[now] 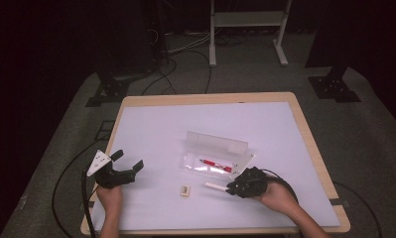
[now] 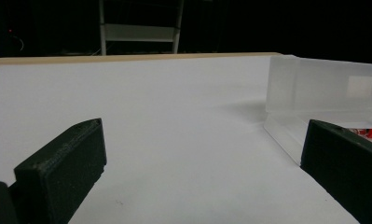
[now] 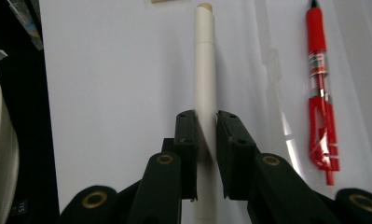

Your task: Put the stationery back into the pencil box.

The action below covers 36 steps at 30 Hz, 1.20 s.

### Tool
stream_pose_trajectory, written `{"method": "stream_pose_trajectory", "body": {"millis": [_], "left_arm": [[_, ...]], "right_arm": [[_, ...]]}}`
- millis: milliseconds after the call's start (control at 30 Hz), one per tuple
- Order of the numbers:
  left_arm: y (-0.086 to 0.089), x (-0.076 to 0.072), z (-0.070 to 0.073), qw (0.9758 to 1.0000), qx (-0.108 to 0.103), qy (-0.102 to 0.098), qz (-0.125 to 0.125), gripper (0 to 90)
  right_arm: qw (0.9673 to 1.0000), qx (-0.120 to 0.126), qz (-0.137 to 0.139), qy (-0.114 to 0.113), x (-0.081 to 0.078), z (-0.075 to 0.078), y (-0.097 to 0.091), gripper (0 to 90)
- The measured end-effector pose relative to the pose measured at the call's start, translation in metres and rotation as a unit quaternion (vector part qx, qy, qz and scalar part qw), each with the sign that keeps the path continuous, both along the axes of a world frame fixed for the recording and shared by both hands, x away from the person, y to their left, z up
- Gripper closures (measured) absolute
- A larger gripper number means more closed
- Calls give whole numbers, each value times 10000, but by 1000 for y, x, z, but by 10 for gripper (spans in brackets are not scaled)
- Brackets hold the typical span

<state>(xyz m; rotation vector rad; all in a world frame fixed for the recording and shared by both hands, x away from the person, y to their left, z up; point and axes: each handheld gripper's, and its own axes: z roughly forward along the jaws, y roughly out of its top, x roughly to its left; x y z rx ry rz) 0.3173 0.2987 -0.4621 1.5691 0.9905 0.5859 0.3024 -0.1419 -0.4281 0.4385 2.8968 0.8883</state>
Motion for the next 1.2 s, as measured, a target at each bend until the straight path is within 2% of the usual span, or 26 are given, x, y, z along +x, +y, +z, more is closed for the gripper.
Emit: {"method": "stream_pose_trajectory", "body": {"millis": [300, 633, 1200], "left_arm": [[0, 0, 0, 10000, -9, -2, -3, 0], [0, 0, 0, 10000, -8, -9, -8, 0], [0, 0, 0, 10000, -7, -12, -11, 0]], "right_arm": [[9999, 15, 43, -102, 14, 19, 7, 781], [9998, -24, 97, -172, 26, 28, 14, 781], [9998, -63, 110, -168, 45, 30, 22, 781]]}}
